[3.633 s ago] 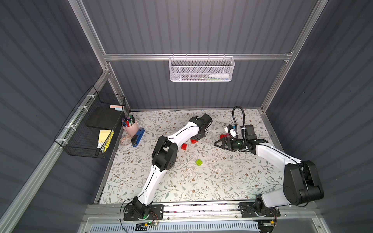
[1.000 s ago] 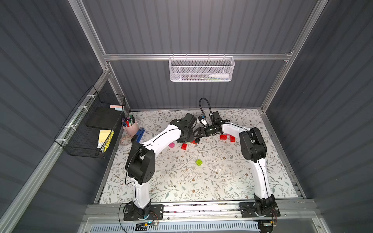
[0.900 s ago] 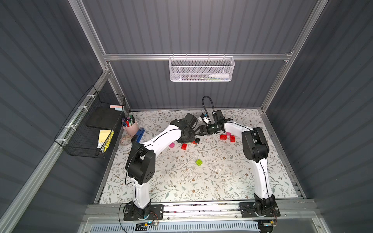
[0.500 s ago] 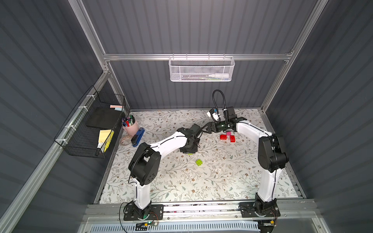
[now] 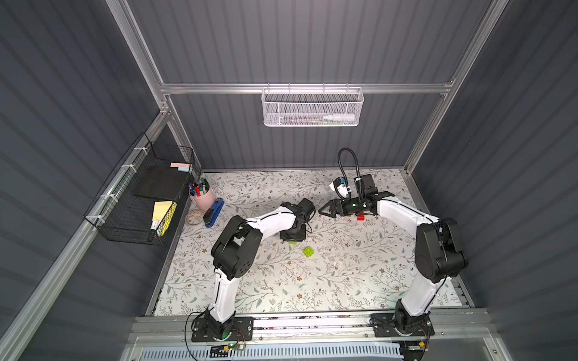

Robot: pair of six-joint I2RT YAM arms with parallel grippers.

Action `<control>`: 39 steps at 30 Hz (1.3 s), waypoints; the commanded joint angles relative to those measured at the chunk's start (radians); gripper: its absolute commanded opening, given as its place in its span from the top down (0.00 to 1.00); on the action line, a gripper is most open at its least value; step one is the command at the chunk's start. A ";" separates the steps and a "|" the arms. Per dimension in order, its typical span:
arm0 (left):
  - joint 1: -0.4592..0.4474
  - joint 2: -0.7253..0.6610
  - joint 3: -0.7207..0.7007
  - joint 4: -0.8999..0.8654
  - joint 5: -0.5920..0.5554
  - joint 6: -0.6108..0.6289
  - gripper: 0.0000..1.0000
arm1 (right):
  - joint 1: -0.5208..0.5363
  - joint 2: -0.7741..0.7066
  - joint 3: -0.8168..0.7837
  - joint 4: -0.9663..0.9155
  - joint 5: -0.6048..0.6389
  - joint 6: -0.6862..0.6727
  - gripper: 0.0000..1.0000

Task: Assemble the letter s with lego
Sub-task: Place the lego brick at the center of the board, then pick up the lego brick from the center of the board.

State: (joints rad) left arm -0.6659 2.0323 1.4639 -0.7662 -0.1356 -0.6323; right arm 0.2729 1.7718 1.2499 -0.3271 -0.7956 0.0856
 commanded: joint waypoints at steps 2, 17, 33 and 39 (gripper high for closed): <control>0.002 0.019 0.020 -0.036 -0.025 0.019 0.53 | -0.013 -0.027 -0.026 -0.021 0.007 -0.022 0.03; 0.002 0.017 0.048 -0.087 0.045 0.006 0.61 | -0.021 -0.013 -0.027 -0.021 -0.007 -0.020 0.03; 0.017 0.019 0.047 -0.090 0.057 0.026 0.60 | -0.024 -0.005 -0.028 -0.028 -0.010 -0.019 0.03; 0.019 0.024 0.045 -0.088 0.067 0.026 0.59 | -0.025 0.000 -0.027 -0.029 -0.011 -0.021 0.03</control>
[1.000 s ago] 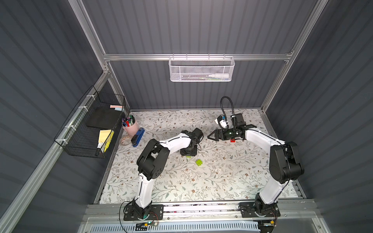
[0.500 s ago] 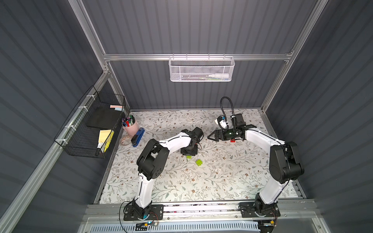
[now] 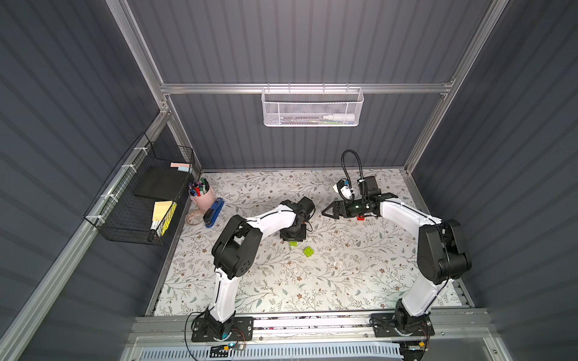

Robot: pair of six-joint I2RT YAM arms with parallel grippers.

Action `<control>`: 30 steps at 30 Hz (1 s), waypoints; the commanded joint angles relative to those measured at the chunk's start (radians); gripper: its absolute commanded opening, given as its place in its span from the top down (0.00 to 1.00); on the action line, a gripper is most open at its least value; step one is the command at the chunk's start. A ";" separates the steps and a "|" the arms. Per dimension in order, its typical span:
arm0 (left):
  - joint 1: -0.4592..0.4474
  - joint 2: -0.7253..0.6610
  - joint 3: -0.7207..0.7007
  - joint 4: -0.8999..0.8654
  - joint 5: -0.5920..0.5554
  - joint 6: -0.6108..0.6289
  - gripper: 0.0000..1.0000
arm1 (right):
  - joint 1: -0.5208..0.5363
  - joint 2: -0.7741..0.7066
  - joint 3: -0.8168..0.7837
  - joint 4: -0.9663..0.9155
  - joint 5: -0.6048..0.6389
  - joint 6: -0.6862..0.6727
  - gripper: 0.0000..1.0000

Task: Assemble the letter s with lego
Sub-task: Pick up the lego brick from the center of the board.

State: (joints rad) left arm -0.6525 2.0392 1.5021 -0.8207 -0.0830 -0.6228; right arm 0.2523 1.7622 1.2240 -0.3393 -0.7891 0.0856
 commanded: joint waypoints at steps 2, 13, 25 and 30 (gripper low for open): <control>0.007 0.017 0.008 -0.035 0.014 0.020 0.59 | -0.006 0.012 -0.001 -0.017 -0.019 -0.021 0.03; 0.008 0.016 -0.002 -0.037 0.019 0.011 0.58 | -0.008 0.023 0.004 -0.015 -0.025 -0.020 0.03; 0.010 0.011 -0.017 -0.036 0.023 0.003 0.58 | -0.010 0.024 0.004 -0.017 -0.030 -0.021 0.03; 0.013 0.009 -0.022 -0.040 0.018 0.003 0.59 | -0.010 0.023 0.010 -0.020 -0.032 -0.021 0.03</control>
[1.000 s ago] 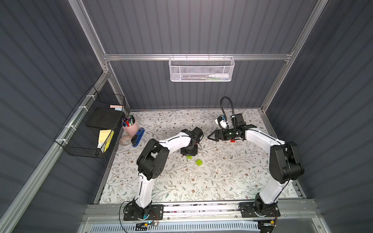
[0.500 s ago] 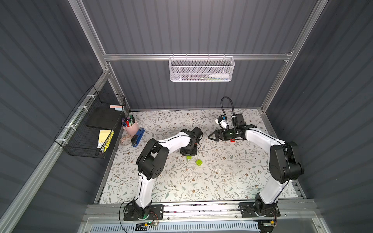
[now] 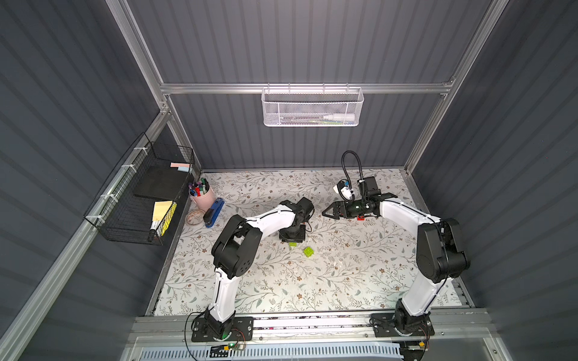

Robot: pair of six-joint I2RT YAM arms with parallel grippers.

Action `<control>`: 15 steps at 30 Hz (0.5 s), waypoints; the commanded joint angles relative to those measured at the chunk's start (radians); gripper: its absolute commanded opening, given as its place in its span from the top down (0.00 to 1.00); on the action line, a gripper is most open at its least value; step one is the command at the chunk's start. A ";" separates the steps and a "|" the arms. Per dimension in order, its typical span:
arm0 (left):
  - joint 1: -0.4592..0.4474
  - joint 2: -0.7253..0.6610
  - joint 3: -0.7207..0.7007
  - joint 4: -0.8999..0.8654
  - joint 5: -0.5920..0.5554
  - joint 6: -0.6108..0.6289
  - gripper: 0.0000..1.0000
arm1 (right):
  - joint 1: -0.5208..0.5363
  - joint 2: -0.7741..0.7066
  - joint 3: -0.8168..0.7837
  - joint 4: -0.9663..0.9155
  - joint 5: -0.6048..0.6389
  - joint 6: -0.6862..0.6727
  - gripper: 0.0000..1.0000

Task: Assemble the letter s with lego
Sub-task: Pick up the lego brick from the center of the board.

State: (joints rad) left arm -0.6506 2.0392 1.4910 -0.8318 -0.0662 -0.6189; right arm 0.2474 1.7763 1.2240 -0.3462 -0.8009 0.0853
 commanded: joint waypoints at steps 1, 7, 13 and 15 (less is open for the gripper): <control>0.011 0.008 -0.014 -0.027 0.003 0.000 0.59 | -0.005 0.008 0.010 -0.013 -0.020 -0.022 0.03; 0.012 -0.006 -0.002 -0.031 -0.009 0.005 0.73 | -0.005 0.008 0.007 -0.014 -0.018 -0.022 0.03; 0.017 -0.051 0.009 -0.020 0.013 0.091 0.80 | -0.005 -0.004 0.003 -0.013 -0.011 -0.015 0.03; 0.026 -0.066 0.013 -0.022 0.026 0.134 0.80 | -0.005 -0.010 0.004 -0.013 -0.011 -0.013 0.03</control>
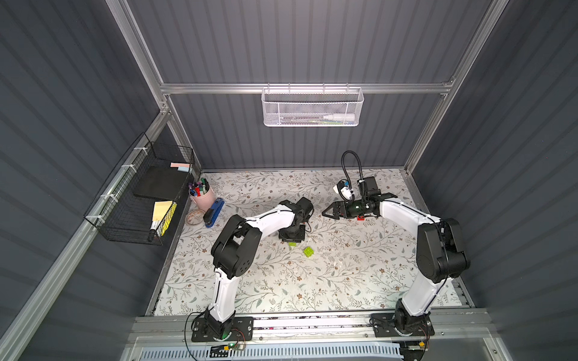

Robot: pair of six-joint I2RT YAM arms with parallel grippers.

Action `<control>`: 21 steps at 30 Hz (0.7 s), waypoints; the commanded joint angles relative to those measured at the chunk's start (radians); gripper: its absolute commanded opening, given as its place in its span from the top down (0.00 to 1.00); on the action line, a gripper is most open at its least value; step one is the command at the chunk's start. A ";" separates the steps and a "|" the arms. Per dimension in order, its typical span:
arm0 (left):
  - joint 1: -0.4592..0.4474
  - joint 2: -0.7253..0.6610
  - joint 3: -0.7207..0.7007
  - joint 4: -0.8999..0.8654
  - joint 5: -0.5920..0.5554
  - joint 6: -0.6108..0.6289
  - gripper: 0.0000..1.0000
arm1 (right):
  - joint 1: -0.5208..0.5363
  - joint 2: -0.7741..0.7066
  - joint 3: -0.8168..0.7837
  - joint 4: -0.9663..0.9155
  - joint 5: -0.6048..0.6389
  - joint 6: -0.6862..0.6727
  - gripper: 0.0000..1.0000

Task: Assemble the letter s with lego
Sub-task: Pick up the lego brick from the center of the board.

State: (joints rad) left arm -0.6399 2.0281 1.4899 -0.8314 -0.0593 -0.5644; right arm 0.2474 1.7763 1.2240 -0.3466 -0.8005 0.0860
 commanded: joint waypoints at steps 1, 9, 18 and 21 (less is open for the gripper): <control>0.022 -0.062 0.018 -0.023 0.034 0.103 0.80 | -0.005 -0.016 0.004 -0.013 -0.009 -0.010 0.03; 0.067 -0.050 0.128 -0.055 0.134 0.247 0.80 | -0.005 -0.063 -0.025 0.010 0.010 0.022 0.02; 0.091 0.115 0.398 -0.147 0.124 0.331 0.81 | -0.005 -0.157 -0.100 0.033 0.048 0.065 0.01; 0.095 0.178 0.488 -0.175 0.113 0.337 0.81 | -0.005 -0.178 -0.114 0.020 0.063 0.072 0.01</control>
State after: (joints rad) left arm -0.5507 2.1479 1.9190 -0.9306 0.0628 -0.2672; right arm 0.2474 1.6207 1.1252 -0.3229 -0.7567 0.1493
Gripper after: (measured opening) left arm 0.354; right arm 0.988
